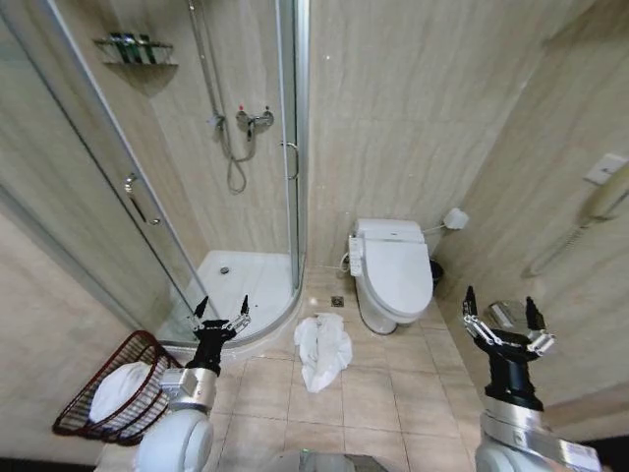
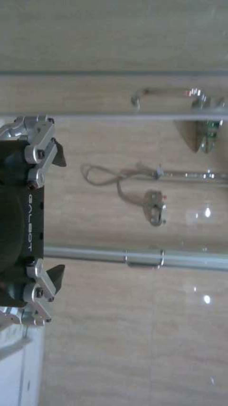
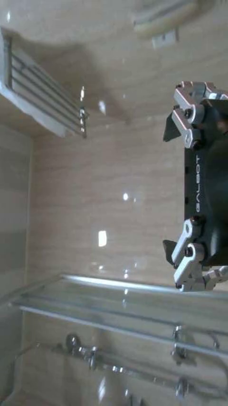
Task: Discard the used towel into the hamper.
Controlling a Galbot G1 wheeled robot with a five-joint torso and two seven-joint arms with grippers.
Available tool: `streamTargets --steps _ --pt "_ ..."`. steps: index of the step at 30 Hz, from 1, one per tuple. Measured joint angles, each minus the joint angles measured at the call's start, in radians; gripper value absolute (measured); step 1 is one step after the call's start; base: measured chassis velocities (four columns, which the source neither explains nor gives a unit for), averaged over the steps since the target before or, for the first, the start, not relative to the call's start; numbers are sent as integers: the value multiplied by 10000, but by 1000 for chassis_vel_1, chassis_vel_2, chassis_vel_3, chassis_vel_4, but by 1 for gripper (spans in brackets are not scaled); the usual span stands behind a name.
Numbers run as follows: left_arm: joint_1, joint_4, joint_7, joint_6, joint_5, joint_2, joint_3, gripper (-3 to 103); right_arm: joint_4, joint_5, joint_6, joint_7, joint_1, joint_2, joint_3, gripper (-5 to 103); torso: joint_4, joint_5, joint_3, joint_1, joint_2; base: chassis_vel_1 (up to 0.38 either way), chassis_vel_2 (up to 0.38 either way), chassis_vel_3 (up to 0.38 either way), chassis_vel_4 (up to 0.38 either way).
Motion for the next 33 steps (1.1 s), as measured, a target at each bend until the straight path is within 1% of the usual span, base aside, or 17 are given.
streamTargets --steps 5,9,12,17,33 --pt "0 0 0 0 0 0 0 100 -25 -70 10 -10 -2 19 38 100 1 0 0 0 0 74 86 82 85" --pt "0 0 0 0 0 0 0 100 -53 -83 -211 83 -60 31 131 100 -5 0 0 0 0 5 5 13 5" --pt "0 0 0 0 0 0 1 100 -59 -180 -449 489 -12 59 162 100 -4 0 0 0 0 0 0 0 0" --pt "0 0 0 0 0 0 0 100 -44 -193 -529 571 13 54 169 100 -2 0 0 0 0 0 0 0 0" --pt "0 0 0 0 0 0 1 100 -54 -109 -487 569 -4 29 181 100 0 0 0 0 0 -44 39 39 -40"
